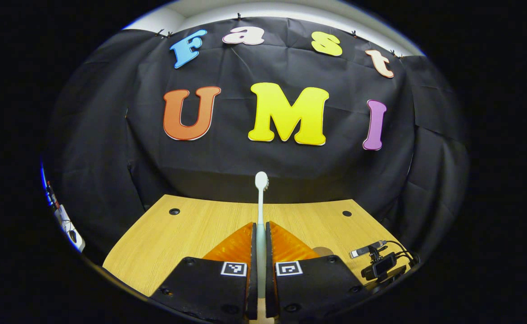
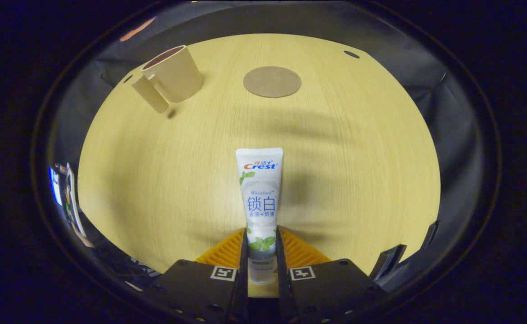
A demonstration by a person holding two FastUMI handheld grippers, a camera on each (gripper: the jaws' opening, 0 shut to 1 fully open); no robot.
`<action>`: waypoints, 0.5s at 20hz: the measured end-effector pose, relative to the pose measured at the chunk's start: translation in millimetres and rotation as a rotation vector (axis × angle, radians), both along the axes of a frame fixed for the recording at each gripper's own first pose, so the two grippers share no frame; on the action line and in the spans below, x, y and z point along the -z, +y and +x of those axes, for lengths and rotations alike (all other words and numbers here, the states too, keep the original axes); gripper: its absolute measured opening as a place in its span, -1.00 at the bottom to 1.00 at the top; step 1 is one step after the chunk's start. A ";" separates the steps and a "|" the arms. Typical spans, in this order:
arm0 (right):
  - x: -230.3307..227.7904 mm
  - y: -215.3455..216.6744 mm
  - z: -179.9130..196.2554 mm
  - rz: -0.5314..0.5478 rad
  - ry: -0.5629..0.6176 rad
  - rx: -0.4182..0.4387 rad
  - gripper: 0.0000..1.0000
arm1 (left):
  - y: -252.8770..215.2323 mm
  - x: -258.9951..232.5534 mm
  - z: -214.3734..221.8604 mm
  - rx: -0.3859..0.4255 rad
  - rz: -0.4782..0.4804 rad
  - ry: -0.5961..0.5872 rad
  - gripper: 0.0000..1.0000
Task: Put the toothbrush and toothpaste on the desktop into the cup, then pick up the cup and place it on the coaster on the desktop.
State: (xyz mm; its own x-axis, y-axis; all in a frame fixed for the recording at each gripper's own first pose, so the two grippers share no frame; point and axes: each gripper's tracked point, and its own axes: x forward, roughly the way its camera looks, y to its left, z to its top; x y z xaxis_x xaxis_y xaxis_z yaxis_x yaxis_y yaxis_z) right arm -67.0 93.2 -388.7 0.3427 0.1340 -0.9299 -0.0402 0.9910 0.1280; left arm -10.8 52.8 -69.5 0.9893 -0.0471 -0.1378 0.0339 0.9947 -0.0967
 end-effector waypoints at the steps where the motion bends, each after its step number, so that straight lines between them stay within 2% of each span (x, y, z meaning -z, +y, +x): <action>1: -4.8 -0.1 1.8 0.013 -0.023 0.003 -0.43 | -2.4 -0.2 5.1 0.009 -0.004 -0.005 -0.81; 7: -58.0 -7.9 11.7 0.074 -0.221 0.004 -0.43 | -16.2 1.0 48.8 0.030 -0.023 -0.035 -0.80; 10: -98.6 -20.2 18.0 0.094 -0.340 0.031 -0.43 | -25.3 18.8 73.2 0.047 -0.036 -0.003 -0.80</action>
